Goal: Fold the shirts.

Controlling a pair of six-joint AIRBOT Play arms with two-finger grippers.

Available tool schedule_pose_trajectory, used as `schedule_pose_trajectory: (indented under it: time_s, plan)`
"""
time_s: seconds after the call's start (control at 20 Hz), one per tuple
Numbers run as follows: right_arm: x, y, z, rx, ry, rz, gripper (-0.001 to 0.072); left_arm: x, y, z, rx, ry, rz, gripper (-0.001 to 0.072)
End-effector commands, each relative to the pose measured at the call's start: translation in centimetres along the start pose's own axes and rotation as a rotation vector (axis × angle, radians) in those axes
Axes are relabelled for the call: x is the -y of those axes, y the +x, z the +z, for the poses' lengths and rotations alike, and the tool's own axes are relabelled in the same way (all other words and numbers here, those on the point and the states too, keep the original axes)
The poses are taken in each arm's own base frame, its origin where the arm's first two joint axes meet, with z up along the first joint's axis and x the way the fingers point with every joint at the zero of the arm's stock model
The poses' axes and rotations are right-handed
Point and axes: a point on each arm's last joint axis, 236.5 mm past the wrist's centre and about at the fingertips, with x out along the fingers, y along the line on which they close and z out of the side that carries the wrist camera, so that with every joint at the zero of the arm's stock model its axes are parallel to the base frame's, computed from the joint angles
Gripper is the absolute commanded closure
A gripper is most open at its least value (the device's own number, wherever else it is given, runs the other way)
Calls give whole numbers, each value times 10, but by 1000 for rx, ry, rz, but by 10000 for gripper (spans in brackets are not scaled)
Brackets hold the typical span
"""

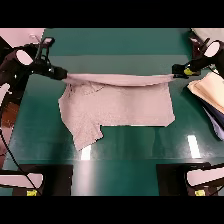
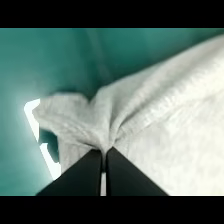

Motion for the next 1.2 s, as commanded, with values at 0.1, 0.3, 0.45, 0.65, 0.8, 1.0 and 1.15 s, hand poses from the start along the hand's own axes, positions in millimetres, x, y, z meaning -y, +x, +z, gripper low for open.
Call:
schedule_pose_trajectory:
  time_s: [0.1,0.3,0.45,0.65,0.8,1.0,1.15]
  plan:
    - [4,1,-19,-82,11,-46,701,-17,-4,-48,-206,74,66,685]
    - [3,-1,-37,-156,18,-38,695,-13,-7,-60,-254,63,47,684]
    - [-6,-2,-42,-179,26,-3,424,-8,-11,-74,-315,58,26,684]
    - [-20,-2,-43,-183,39,55,421,-5,-14,-85,-364,30,13,575]
    - [-24,-3,-46,-198,43,71,421,-4,-15,-87,-374,-3,17,277]
    - [-24,-9,-61,-259,26,73,421,-17,-27,-109,-476,-62,88,276]
    - [-26,-27,-75,-305,-30,81,421,-6,-44,-118,-467,-172,48,277]
